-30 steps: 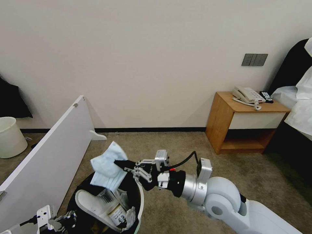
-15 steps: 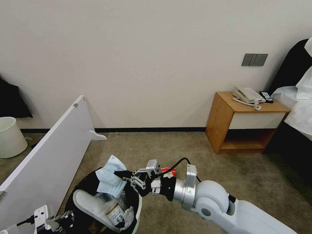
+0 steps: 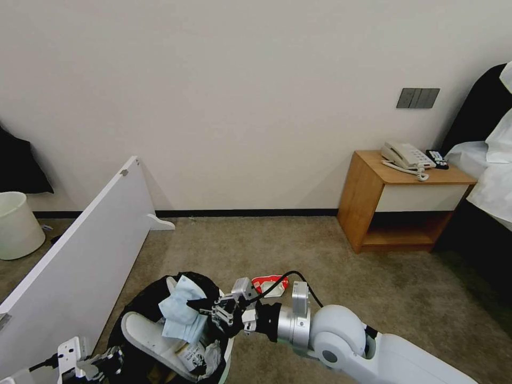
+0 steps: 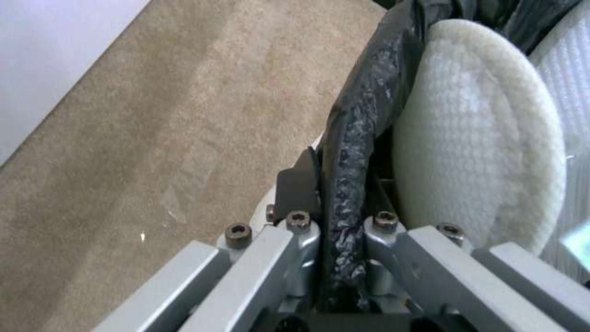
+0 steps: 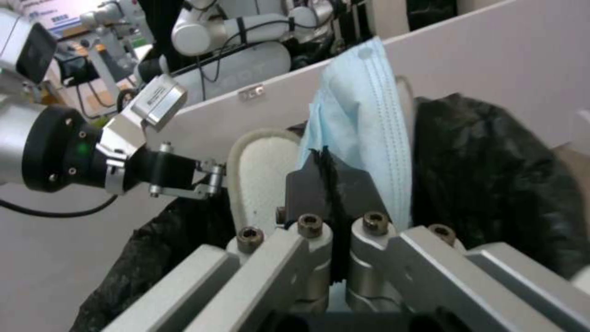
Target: Pick up the trash bin, then pick up the garbage from the floor and place it into the trash bin.
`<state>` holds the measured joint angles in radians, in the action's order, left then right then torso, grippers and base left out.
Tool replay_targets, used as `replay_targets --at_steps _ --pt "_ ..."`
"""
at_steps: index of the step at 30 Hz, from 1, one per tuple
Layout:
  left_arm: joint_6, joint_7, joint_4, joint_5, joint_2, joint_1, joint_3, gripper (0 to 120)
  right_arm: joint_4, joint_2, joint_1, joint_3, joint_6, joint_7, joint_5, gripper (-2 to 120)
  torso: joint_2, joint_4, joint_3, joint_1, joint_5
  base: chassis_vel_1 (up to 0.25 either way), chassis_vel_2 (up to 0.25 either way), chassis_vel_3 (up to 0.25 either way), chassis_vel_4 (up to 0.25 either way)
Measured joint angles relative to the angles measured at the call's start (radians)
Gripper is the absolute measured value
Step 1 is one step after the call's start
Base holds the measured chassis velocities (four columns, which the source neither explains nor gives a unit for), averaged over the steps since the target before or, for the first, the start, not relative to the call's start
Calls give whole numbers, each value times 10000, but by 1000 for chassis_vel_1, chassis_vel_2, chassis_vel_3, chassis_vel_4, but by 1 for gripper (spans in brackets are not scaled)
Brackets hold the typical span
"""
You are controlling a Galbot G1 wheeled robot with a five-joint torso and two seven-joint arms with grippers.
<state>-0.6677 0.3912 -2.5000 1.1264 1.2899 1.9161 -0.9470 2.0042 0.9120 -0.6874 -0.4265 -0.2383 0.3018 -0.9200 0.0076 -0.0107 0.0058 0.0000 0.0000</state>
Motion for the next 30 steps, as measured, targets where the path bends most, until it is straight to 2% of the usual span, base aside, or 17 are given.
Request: replay_targets --at_steps 16,18,19,21,25,28,29,30 --pt "-20 -24 1 -41 1 13 186 2 -296 133 141 -501 -244 -13 11 1 0 -1 0 0 0 0 0 0 0" --pt "-23 -26 1 -68 7 41 261 2 -313 150 183 -657 -373 -73 13 11 0 0 0 0 0 0 0 0 0" --pt "-23 -26 1 -68 7 41 261 2 -313 150 183 -657 -373 -73 13 11 0 0 0 0 0 0 0 0 0" --pt "-23 -29 1 -81 7 43 273 2 -314 154 194 -735 -414 -91 14 24 0 -1 0 0 1 0 0 0 0" --pt "-23 -33 1 -83 6 50 273 2 -304 163 194 -741 -415 -96 17 33 0 -1 0 0 0 0 0 0 0" --pt "-22 -35 0 -110 11 42 291 2 -185 173 214 -719 -401 -100 16 48 0 -1 0 0 0 0 0 0 0" --pt "-22 -35 0 -110 11 42 291 2 -185 173 214 -719 -401 -100 16 48 0 -1 0 0 0 0 0 0 0" --pt "-22 -36 1 -130 21 39 314 2 -145 168 219 -711 -389 -101 27 56 0 0 0 0 1 0 0 0 0"
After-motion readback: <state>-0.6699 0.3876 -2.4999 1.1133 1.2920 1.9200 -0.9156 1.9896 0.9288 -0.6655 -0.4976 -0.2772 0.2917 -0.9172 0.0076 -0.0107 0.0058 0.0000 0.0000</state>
